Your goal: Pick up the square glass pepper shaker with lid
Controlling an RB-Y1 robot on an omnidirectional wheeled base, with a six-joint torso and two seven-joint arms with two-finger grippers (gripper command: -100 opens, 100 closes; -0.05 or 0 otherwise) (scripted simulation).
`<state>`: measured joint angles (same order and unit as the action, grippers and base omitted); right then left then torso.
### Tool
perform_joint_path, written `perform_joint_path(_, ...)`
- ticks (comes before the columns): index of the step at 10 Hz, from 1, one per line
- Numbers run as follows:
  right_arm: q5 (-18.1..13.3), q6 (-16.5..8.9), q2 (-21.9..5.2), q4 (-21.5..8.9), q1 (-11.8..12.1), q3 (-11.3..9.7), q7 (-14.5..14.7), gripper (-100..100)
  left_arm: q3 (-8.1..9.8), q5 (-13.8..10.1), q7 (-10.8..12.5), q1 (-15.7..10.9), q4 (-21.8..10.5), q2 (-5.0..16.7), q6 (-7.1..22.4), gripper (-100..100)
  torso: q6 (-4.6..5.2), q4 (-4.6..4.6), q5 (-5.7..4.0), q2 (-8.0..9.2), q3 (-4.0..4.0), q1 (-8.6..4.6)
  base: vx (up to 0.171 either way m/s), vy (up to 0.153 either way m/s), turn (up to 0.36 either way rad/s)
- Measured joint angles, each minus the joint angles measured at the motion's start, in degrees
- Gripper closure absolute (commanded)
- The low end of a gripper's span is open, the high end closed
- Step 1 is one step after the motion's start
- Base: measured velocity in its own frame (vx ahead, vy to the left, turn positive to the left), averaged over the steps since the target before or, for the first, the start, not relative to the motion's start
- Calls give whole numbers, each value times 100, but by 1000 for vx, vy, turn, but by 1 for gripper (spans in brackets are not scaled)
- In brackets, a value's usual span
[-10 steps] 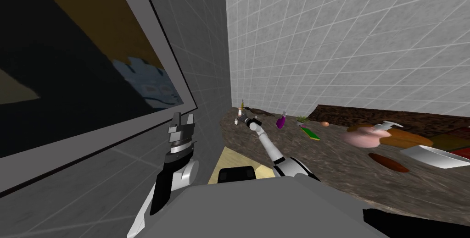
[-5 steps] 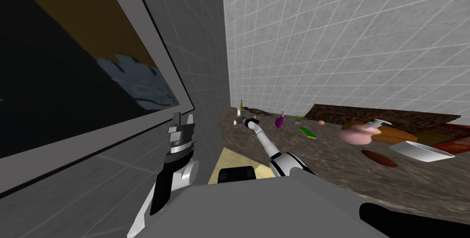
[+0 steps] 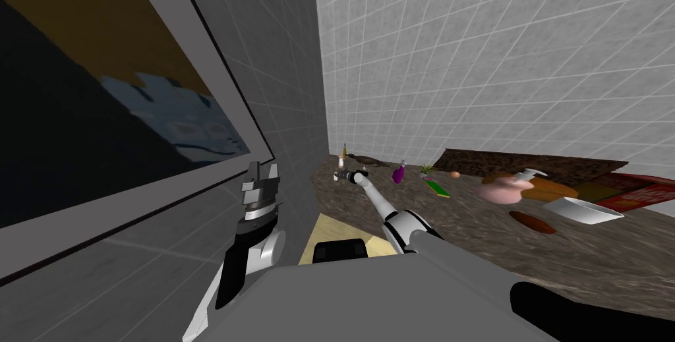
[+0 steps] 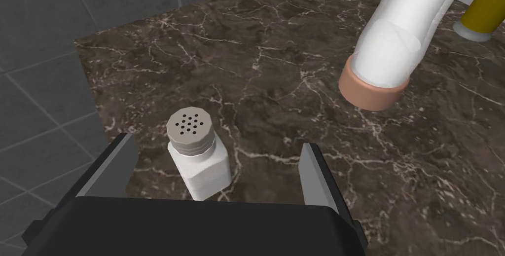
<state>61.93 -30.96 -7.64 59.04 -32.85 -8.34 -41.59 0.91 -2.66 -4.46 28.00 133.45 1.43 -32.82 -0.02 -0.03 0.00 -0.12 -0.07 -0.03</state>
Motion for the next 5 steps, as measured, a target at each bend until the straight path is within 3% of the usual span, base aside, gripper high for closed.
perform_joint_path(2, -69, -133, 24, -8, -8, -17, -201, -100, 0, 0, 0, 0, 0, 0, 0, 0, 0, 2, 0, 6, 4, 1, 10, -2, -26)
perform_joint_path(5, 57, -457, 83, -391, -255, -63, -591, -100, 0, 0, 0, 0, 0, 0, 0, 0, 0, 0, 0, -3, -1, -1, 36, -9, -55)
